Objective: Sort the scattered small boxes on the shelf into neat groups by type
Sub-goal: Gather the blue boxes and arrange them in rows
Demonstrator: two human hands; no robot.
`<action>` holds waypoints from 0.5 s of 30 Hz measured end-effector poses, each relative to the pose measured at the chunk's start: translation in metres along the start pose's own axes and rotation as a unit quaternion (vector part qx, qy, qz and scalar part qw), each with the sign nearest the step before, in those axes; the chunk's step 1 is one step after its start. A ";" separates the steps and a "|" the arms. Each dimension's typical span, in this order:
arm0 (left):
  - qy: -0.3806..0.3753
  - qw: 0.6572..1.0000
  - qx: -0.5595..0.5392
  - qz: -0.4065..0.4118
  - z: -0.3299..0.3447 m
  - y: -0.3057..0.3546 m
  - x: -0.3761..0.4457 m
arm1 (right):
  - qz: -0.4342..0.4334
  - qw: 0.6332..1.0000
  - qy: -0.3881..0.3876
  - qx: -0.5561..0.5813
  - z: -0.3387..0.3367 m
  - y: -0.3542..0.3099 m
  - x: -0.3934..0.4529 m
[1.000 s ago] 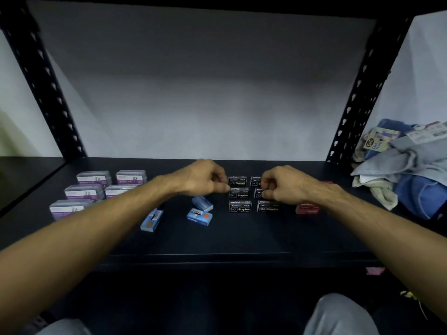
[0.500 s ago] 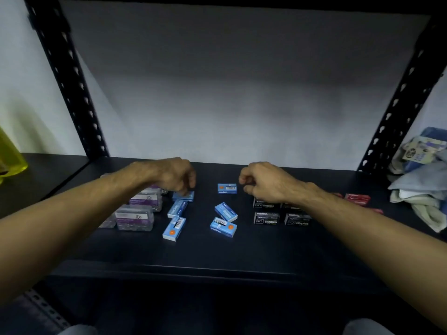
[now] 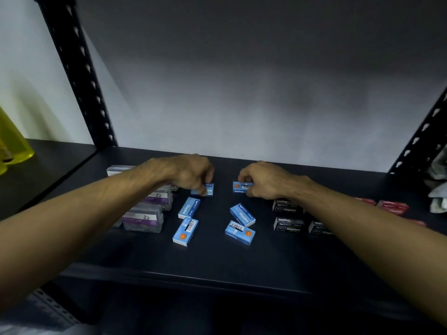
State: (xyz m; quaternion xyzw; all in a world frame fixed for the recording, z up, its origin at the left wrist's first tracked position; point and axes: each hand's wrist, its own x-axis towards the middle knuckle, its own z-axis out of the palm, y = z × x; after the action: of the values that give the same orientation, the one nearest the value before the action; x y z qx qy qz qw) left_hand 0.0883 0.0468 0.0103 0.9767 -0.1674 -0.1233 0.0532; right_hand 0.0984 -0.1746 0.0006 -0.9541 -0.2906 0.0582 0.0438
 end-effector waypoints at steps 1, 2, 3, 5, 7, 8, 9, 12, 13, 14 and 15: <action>0.008 1.000 -0.007 0.004 0.001 0.000 0.003 | 0.002 1.000 -0.006 0.000 0.001 0.000 0.002; 0.012 1.000 -0.014 0.008 0.002 0.001 0.005 | 0.003 1.000 -0.010 0.002 0.002 0.000 0.004; 0.015 1.000 -0.022 0.011 0.004 0.000 0.007 | 0.005 1.000 -0.013 0.008 0.002 -0.001 0.006; 0.022 0.999 -0.037 0.018 0.006 0.000 0.010 | 0.009 1.000 -0.014 0.025 0.003 -0.001 0.009; 0.023 0.998 -0.052 0.025 0.007 0.000 0.011 | 0.013 0.999 -0.022 0.044 0.002 0.000 0.010; 0.021 0.998 -0.058 0.026 0.007 0.000 0.011 | 0.015 0.998 -0.029 0.053 0.001 0.000 0.010; 0.017 0.998 -0.061 0.026 0.007 0.000 0.011 | 0.017 0.997 -0.034 0.064 0.000 -0.001 0.009; 0.001 0.998 -0.062 0.020 0.004 -0.002 0.009 | 0.024 0.994 -0.041 0.094 -0.003 -0.002 0.007; 0.000 0.998 -0.057 0.017 0.004 -0.003 0.008 | 0.026 0.994 -0.039 0.101 -0.004 -0.002 0.006; 0.001 0.999 -0.048 0.015 0.004 -0.004 0.008 | 0.027 0.994 -0.036 0.104 -0.005 -0.001 0.005; 0.001 0.999 -0.040 0.012 0.004 -0.005 0.007 | 0.028 0.993 -0.032 0.107 -0.005 -0.001 0.005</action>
State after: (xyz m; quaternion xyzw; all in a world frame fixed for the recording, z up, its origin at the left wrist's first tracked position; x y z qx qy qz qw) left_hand 0.0957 0.0491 0.0041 0.9717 -0.1744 -0.1287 0.0938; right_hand 0.1028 -0.1714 0.0052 -0.9494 -0.2570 0.1205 0.1344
